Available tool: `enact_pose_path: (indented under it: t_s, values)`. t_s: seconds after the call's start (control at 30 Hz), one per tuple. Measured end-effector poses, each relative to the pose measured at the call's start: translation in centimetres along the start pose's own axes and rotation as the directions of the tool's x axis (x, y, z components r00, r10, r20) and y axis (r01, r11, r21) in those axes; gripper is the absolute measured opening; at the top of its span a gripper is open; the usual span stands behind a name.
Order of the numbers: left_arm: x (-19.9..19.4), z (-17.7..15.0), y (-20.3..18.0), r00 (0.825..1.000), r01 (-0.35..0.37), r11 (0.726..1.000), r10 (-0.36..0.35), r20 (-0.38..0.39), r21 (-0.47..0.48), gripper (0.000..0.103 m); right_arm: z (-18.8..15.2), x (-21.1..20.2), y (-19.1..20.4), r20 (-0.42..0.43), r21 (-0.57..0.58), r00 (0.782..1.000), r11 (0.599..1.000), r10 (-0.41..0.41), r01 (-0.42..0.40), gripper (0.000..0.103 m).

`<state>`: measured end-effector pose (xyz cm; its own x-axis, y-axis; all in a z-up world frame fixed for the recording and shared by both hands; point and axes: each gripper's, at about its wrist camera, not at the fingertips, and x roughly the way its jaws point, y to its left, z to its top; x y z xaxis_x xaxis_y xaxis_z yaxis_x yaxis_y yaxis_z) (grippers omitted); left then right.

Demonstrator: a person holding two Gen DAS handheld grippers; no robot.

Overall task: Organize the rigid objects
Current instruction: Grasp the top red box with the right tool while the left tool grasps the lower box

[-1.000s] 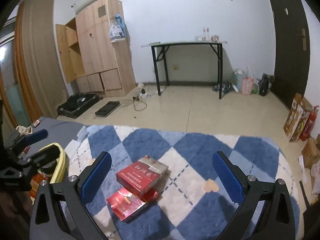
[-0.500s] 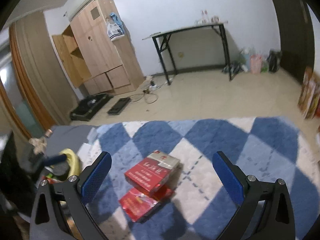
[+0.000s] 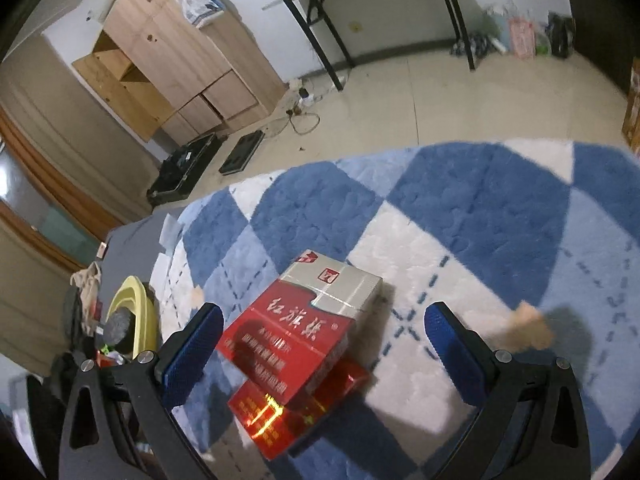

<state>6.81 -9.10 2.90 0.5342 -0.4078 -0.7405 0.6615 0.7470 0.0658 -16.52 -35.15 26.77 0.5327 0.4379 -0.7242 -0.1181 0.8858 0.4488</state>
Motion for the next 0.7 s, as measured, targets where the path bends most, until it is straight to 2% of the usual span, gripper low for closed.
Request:
enact_pose_path:
  t_s: [0.13, 0.23, 0.3, 0.37, 0.43, 0.47, 0.5, 0.53, 0.63, 0.7]
  values:
    - [2.2, -0.3, -0.6, 0.999, -0.017, 1.000, 0.017, -0.031, -0.001, 0.103, 1.5, 1.5, -0.2, -0.027, -0.016, 0.999, 1.000, -0.021, 0.021, 0.103]
    - [3.2, -0.2, -0.6, 0.999, -0.018, 0.999, 0.015, -0.050, -0.049, 0.103, 1.2, 3.4, 0.4, -0.078, -0.077, 0.993, 0.994, -0.084, 0.078, 0.103]
    - [3.3, -0.2, -0.7, 0.999, -0.022, 0.998, 0.019, -0.043, -0.062, 0.103, 1.2, 3.2, 0.8, -0.055, -0.095, 0.994, 0.992, -0.090, 0.084, 0.103]
    - [3.2, -0.1, -0.9, 0.999, -0.028, 0.997, 0.026, -0.029, -0.069, 0.103, 1.3, 3.1, 1.2, -0.046, -0.116, 0.995, 0.990, -0.090, 0.084, 0.096]
    - [3.2, 0.0, -1.0, 0.999, -0.031, 0.997, 0.029, -0.022, -0.073, 0.097, 1.4, 2.9, 1.3, -0.031, -0.131, 0.997, 0.990, -0.065, 0.061, 0.075]
    - [2.9, 0.0, -1.1, 1.000, -0.029, 0.997, 0.028, -0.012, -0.075, 0.088, 1.3, 2.9, 1.4, -0.032, -0.137, 0.999, 0.990, -0.042, 0.037, 0.069]
    - [2.7, 0.0, -1.1, 0.999, -0.035, 0.996, 0.035, -0.004, -0.078, 0.077, 1.2, 2.8, 1.4, -0.032, -0.141, 0.999, 0.990, -0.010, 0.006, 0.057]
    - [2.5, 0.0, -1.0, 0.999, -0.035, 0.996, 0.036, 0.002, -0.082, 0.072, 0.9, 2.8, 1.4, -0.032, -0.146, 0.999, 0.989, 0.007, -0.012, 0.048]
    - [2.3, -0.1, -1.7, 0.999, -0.046, 0.998, 0.047, 0.010, -0.050, 0.059, 0.6, 2.8, 1.5, -0.017, -0.180, 1.000, 0.984, 0.001, -0.004, 0.040]
    - [2.0, 0.0, -1.7, 0.999, -0.048, 0.998, 0.048, 0.012, -0.042, 0.059, 0.3, 3.0, 1.4, 0.004, -0.202, 1.000, 0.979, -0.010, 0.011, 0.035]
